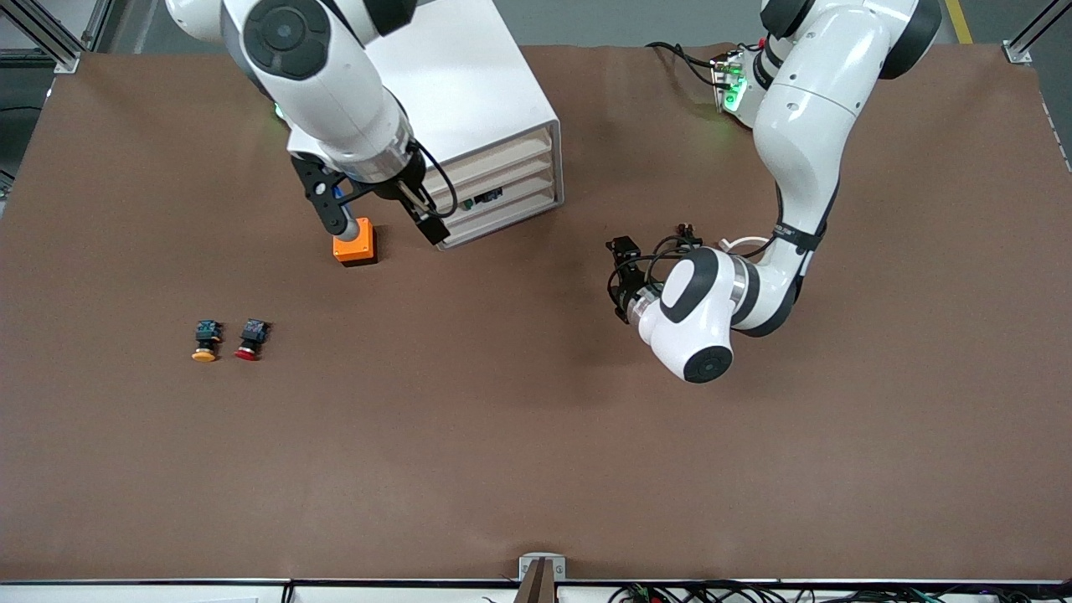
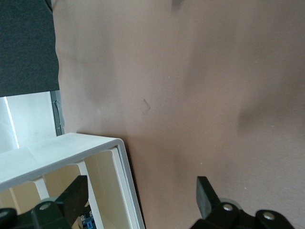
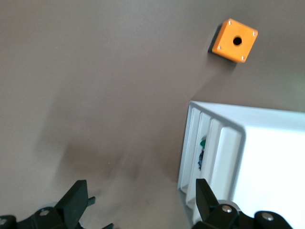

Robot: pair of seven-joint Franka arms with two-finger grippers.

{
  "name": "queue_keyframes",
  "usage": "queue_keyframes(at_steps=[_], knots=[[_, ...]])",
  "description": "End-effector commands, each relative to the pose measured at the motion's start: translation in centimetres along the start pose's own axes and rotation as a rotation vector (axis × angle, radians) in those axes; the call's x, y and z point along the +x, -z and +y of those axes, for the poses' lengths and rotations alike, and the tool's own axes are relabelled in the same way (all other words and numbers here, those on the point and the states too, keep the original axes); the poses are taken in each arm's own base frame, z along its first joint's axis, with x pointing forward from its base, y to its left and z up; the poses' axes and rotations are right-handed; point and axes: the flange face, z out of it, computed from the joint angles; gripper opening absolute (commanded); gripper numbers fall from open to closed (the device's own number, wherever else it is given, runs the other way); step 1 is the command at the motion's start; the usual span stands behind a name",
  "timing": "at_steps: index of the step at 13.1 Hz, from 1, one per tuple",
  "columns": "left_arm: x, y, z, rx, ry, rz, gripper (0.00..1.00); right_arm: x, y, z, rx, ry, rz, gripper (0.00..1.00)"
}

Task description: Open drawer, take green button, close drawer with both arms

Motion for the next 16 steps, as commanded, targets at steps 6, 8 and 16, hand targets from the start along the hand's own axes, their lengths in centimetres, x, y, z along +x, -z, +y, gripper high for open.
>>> queue_keyframes(at_steps=[6,8,16], knots=[[-4.6,-4.3,-1.0,0.103,0.173,-0.093,1.00,-2.9,-6.1,-2.8,-0.029,-0.197,0.017,1.00],[-5.0,-5.0,-1.0,0.136,0.195,-0.116,1.00,-2.9,-6.7,-3.0,-0.037,-0.198,0.021,1.00],[-8.0,-10.2,-2.0,0.204,0.270,-0.105,1.00,-2.2,-8.1,-3.4,-0.061,-0.191,0.027,1.00]])
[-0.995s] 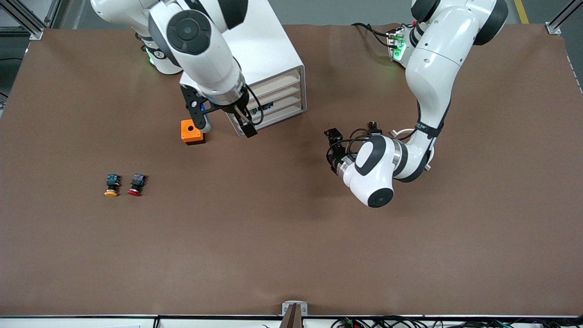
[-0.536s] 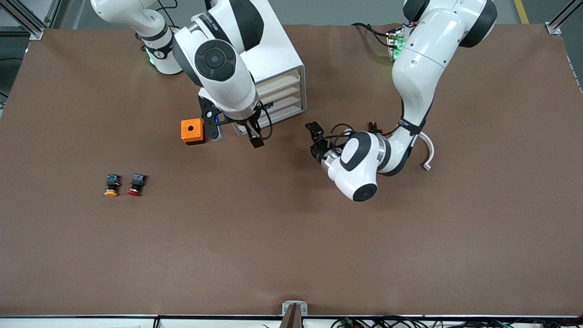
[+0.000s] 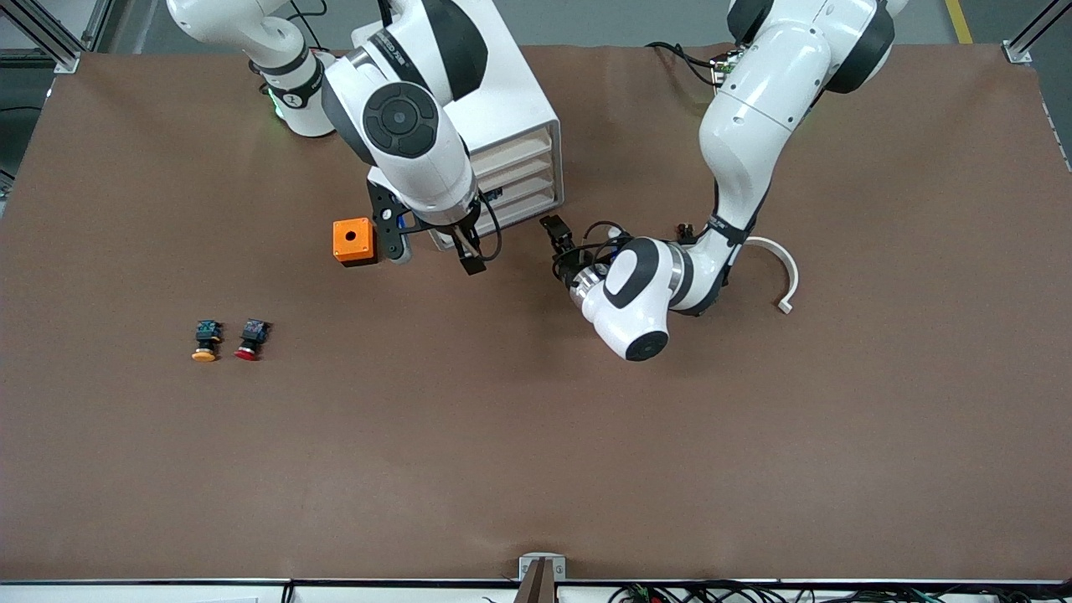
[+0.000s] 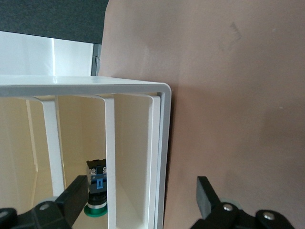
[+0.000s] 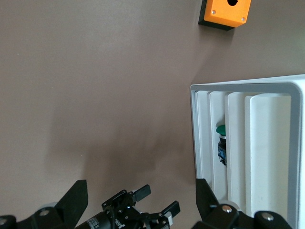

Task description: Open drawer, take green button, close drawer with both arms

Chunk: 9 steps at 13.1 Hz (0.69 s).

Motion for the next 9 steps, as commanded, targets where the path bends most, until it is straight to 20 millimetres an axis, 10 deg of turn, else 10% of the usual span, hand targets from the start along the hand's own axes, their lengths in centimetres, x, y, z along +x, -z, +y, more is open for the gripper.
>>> queue_keyframes(at_steps=[1,9], knots=[[-1.5,-1.9,-0.8,0.023,0.016,-0.005,1.00,0.3,0.0,-0.6,-0.006,-0.009,-0.007,1.00],[-3.9,-8.3,-2.9,0.018,-0.035,0.045,0.90,1.4,0.1,-0.9,-0.010,0.013,-0.006,1.00]])
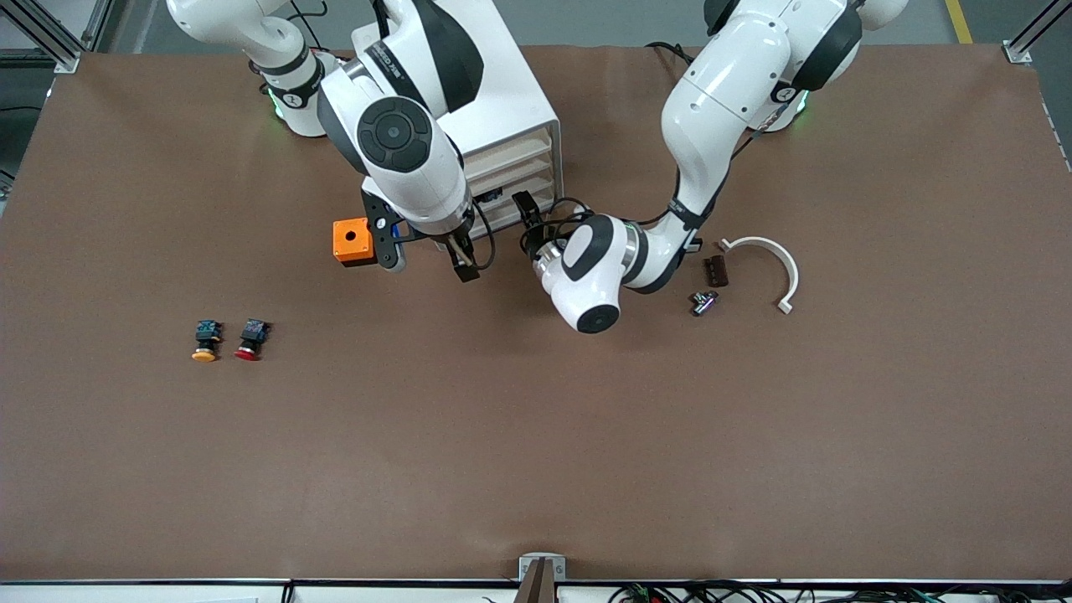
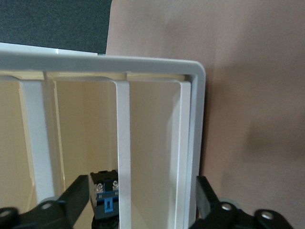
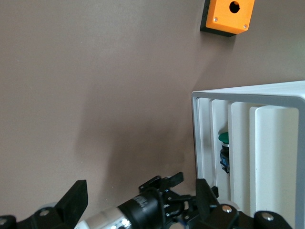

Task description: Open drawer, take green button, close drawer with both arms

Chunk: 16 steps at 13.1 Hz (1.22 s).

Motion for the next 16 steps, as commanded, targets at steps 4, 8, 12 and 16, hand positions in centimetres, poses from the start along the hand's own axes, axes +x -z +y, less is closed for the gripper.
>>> queue_keyframes(at_steps=[4,8,12,16], knots=[[-2.3,-2.3,-0.5,0.017,-0.019,-0.007,0.66,0.2,0.5,-0.3,-0.004,0.010,-0.012,1.00],[-2.4,-3.3,-1.2,0.027,-0.021,0.018,0.54,0.1,0.0,-0.4,-0.011,0.008,-0.010,1.00],[-2.3,-3.6,-1.5,0.033,-0.019,0.035,0.22,-0.3,0.1,-0.3,-0.002,0.018,-0.009,1.00],[-2.0,-3.3,-0.9,0.023,-0.014,0.035,0.00,-0.4,0.9,-0.8,0.043,0.010,-0.033,1.00]])
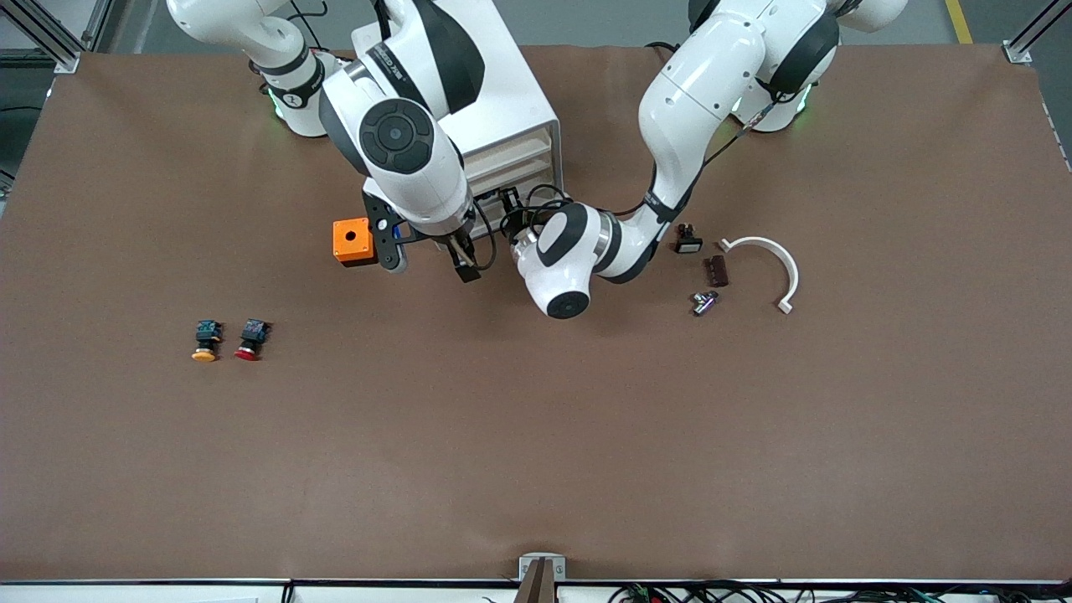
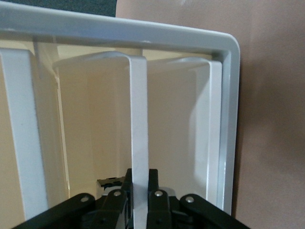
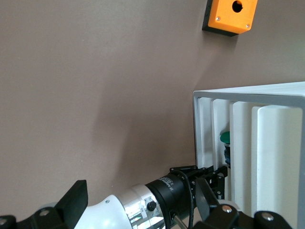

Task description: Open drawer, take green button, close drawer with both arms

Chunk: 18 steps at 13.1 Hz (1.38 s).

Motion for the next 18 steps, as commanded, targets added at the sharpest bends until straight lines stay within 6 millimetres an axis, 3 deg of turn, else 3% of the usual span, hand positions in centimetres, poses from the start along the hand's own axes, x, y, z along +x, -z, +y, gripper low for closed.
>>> queue_keyframes(at_steps=[1,3,7,10,12,13,14,15,17,18], knots=[[0.0,0.5,0.9,-0.010,0.014,-0.004,0.00,-0.2,0.7,-0.8,0.040,0.003,-0.033,1.00],[0.5,2.0,1.7,-0.028,0.022,-0.021,0.00,-0.9,0.7,-0.6,0.047,0.012,-0.025,1.00],[2.1,8.0,3.7,-0.071,0.040,-0.106,0.00,-1.7,0.0,-0.2,0.039,0.108,-0.016,1.00],[3.1,12.6,4.8,-0.086,0.045,-0.179,0.00,-0.6,-2.9,-0.2,-0.011,0.224,-0.003,1.00],[3.5,13.8,5.1,-0.095,0.044,-0.200,0.00,-0.5,-5.3,-0.7,0.000,0.218,0.000,1.00],[3.7,14.2,5.3,-0.100,0.036,-0.209,0.17,-0.6,-6.2,-0.8,0.006,0.218,0.001,1.00],[3.9,14.7,5.4,-0.102,0.023,-0.216,0.64,-0.6,-7.6,-1.2,0.003,0.216,0.006,1.00],[4.1,15.0,5.5,-0.102,0.025,-0.218,1.00,-0.8,-8.5,-1.4,-0.003,0.219,0.010,1.00],[4.4,15.5,5.3,-0.101,0.024,-0.219,1.00,-1.5,-11.2,-1.5,-0.036,0.227,0.025,1.00],[5.0,16.9,5.2,-0.101,0.025,-0.236,1.00,-2.0,-12.2,-1.5,-0.047,0.234,0.031,1.00]])
